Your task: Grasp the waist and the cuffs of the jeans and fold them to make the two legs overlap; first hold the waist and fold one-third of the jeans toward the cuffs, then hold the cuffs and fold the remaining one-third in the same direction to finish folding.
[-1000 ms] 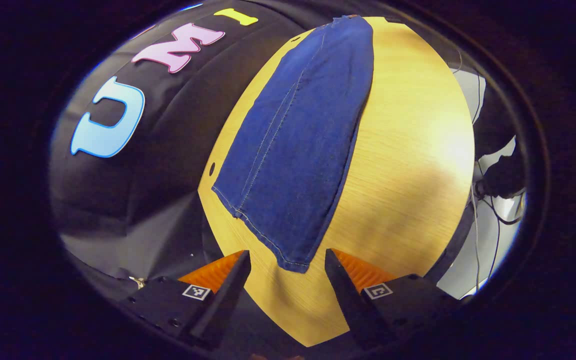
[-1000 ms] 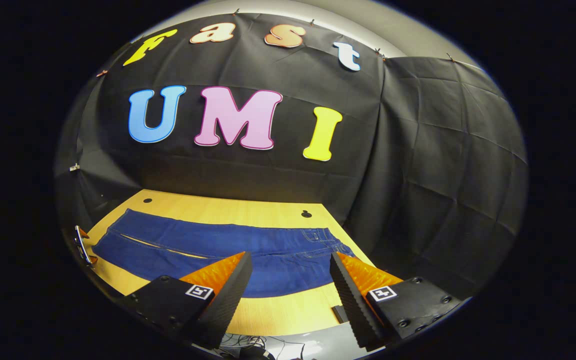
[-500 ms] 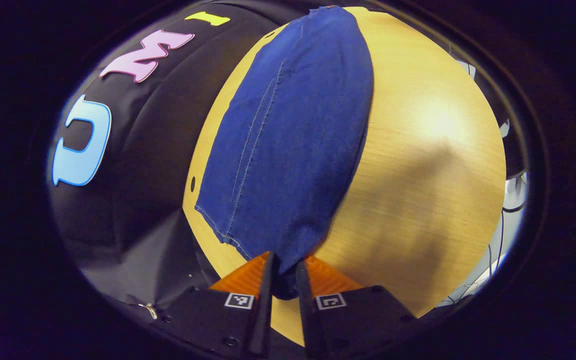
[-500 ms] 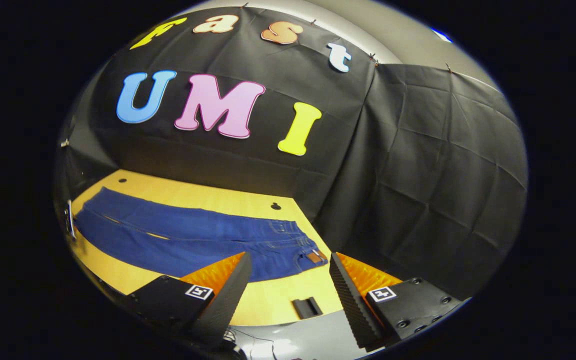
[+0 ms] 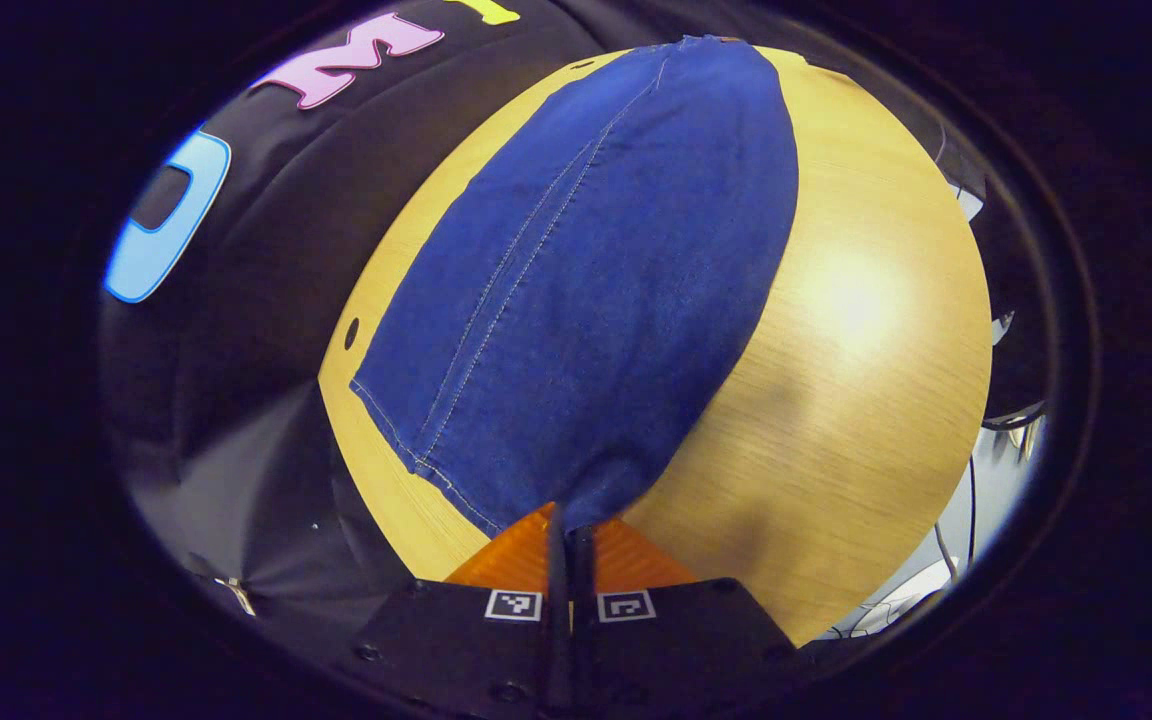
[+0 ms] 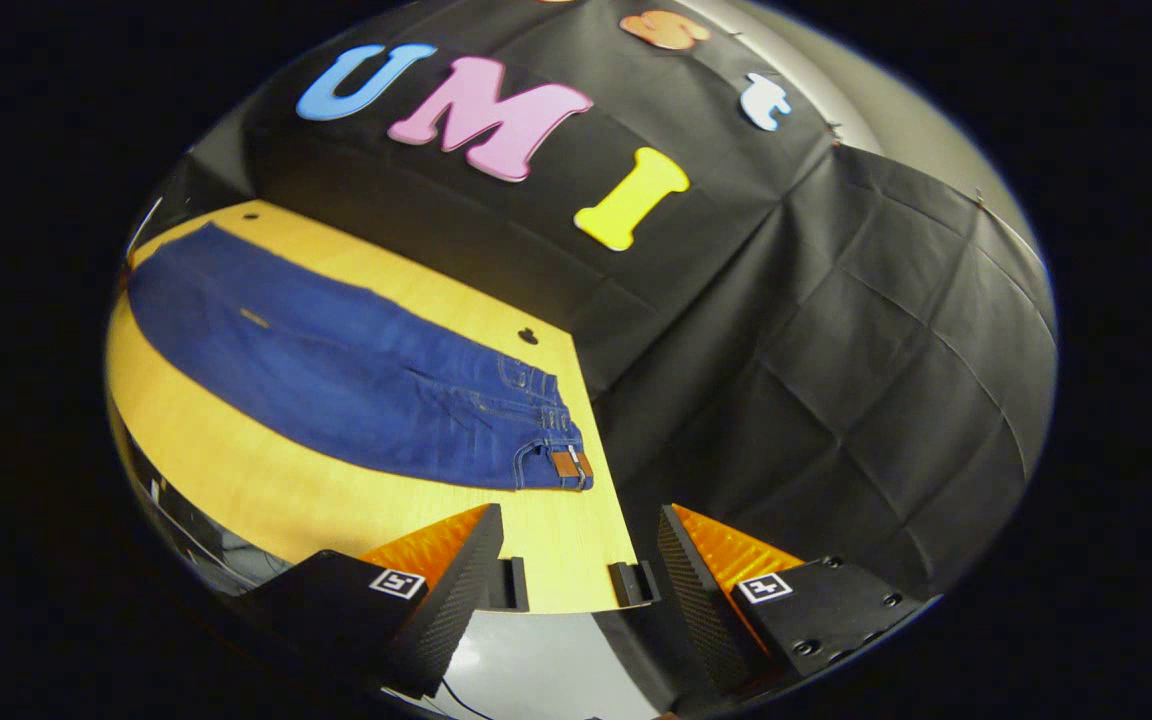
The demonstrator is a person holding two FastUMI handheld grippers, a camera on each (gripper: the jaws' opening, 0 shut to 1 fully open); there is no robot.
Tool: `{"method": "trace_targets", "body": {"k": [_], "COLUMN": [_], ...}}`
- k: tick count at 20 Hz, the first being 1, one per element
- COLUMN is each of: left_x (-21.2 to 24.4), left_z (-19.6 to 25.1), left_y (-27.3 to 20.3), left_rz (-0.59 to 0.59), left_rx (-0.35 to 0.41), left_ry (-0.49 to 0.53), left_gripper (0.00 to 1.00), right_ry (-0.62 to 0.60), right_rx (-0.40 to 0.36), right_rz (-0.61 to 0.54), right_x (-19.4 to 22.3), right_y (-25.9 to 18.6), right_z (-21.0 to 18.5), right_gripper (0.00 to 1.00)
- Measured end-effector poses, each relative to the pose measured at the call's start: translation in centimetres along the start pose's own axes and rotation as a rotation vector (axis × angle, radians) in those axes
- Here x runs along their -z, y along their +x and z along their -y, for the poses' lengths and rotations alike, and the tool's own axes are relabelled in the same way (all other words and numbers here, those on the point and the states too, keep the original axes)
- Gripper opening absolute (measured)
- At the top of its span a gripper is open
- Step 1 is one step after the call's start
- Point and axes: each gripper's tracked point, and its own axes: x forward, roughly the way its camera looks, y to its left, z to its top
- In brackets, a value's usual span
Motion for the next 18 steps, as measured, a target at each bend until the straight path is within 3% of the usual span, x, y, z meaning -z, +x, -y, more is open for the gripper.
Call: {"method": "trace_targets", "body": {"k": [4,12,18], "left_x": [-0.1,-0.3,-0.3], "left_z": [0.0,0.2,0.4], "left_y": [0.1,0.1,0.1], "left_rz": [-0.018,-0.086,-0.155], "left_rx": [-0.010,-0.042,-0.012], "left_ry": [0.001,-0.038,-0.022], "left_gripper": [0.06,0.06,0.06], "right_ry": [-0.171,-0.795,-0.929], "right_rx": [-0.046,-0.258,-0.296], "right_rz": [0.007,-0.010,-0.064], "right_x": [0.0,5.9,10.4], "right_y": [5.7,16.9,22.3], "right_z": [1.2,-1.0,-0.6], "right_gripper": [0.96,0.96,0.94]}}
